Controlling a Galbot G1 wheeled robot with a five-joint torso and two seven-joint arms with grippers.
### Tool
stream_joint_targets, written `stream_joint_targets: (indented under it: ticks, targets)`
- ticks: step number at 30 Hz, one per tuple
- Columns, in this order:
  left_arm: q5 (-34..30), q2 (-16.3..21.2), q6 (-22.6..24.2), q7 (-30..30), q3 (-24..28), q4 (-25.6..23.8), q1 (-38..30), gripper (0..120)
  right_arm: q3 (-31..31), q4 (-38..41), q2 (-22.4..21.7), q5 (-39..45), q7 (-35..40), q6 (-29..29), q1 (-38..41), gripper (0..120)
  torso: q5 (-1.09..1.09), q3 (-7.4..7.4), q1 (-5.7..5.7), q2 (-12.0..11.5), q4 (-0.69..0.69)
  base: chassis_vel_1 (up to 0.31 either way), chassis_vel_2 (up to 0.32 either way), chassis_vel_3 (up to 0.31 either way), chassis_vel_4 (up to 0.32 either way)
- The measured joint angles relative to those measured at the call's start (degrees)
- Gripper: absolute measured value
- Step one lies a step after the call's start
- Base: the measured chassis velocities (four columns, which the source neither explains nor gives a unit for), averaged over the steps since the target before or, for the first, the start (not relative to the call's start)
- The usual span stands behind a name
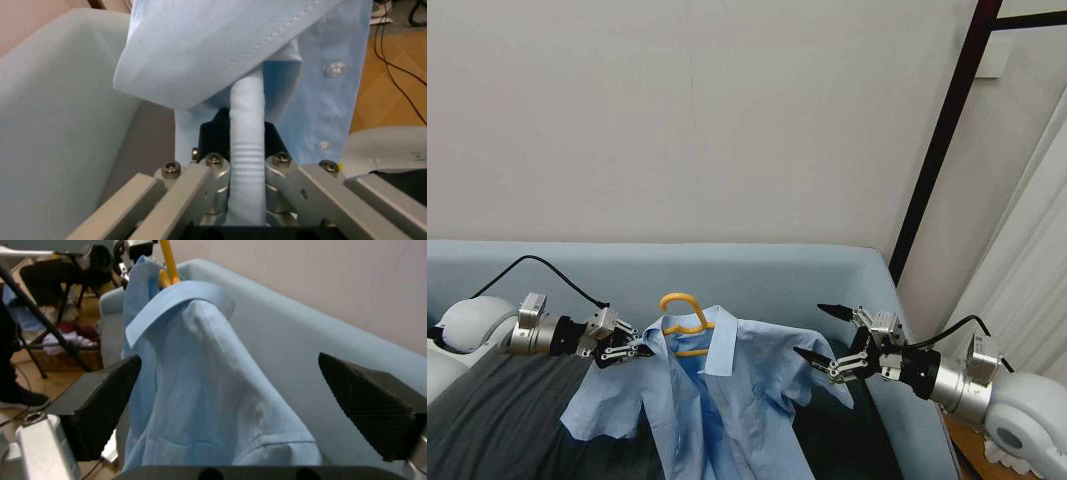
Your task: Pick up the clothes from the sofa and hang them on the clothes hanger.
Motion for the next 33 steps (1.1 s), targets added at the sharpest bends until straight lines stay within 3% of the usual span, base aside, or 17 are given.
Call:
stream_joint_targets:
  ticks: [10,21,25,33]
  targets:
    - [2.0,-3.2,0.8,0.1,2.9,-1.3,-1.4,2,-8.4,-3.5,2.0,-6.8,0.0,-2.8,5.7,100,0.0,0.0,0.0,0.0,0.01,0.0,0.0,0.0,0.0]
    - [3.4,-5.6,0.9,-0.1,5.4,-1.7,-2.0,2,-13.8,-5.7,4.0,-8.9,-2.0,-3.4,10.8,98,-0.01,0.0,0.0,0.0,0.01,0.0,0.0,0.0,0.0]
    - [3.9,-6.2,0.8,0.0,5.9,-1.0,-2.7,2,-14.0,-6.4,3.9,-9.2,-4.5,-3.8,11.3,90,0.0,-0.01,0.0,0.0,0.01,0.0,0.0,0.0,0.0]
    - [4.4,-7.2,0.3,0.4,6.6,0.4,-3.8,2,-13.5,-7.9,2.5,-10.9,-7.3,-3.9,12.1,55,-0.01,0.0,0.0,0.0,0.0,0.0,0.0,0.0,0.0]
